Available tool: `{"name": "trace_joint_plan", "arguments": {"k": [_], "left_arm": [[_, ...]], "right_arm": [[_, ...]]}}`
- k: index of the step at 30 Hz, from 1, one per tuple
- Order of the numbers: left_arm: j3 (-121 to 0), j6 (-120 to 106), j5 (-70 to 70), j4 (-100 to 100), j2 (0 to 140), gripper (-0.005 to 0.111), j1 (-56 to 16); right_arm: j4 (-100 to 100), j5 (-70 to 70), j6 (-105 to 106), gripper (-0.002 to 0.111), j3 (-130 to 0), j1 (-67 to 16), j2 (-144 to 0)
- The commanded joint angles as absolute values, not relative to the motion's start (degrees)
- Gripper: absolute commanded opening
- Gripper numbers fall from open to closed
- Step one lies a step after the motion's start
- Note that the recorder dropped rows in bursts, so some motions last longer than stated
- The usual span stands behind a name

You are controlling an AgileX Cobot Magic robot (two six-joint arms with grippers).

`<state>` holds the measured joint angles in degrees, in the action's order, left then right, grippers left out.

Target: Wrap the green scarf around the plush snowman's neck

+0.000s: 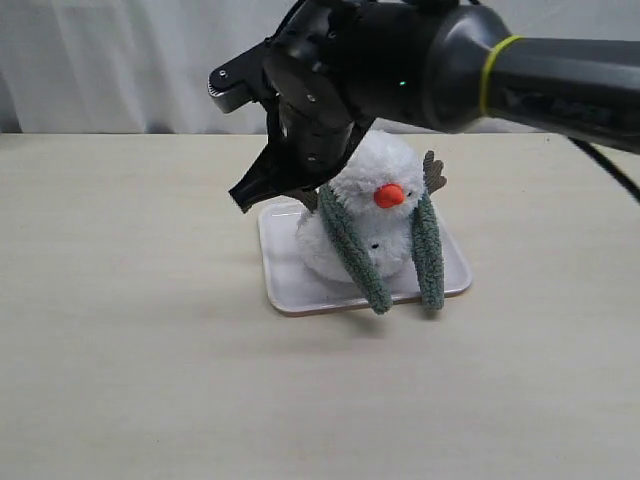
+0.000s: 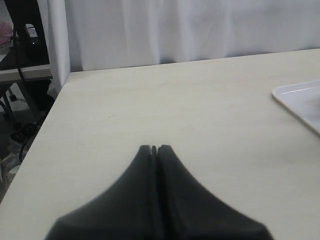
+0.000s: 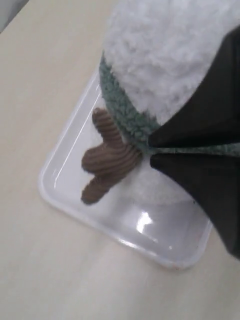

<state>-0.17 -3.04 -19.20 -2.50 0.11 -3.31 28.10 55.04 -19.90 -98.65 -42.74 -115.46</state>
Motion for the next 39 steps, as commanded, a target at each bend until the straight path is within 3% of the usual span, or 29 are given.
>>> {"name": "trace_joint_plan", "arguments": {"k": [1, 39], "left_arm": [[0.0, -2.9, -18.4, -2.4, 0.0, 0.000, -3.5], [0.0, -2.9, -18.4, -2.4, 0.0, 0.000, -3.5]], "right_arm": [[34.1, 63.7, -23.0, 0.004, -104.6, -42.7, -121.0], [40.6, 59.9, -28.1, 0.004, -104.6, -42.5, -126.7]]}}
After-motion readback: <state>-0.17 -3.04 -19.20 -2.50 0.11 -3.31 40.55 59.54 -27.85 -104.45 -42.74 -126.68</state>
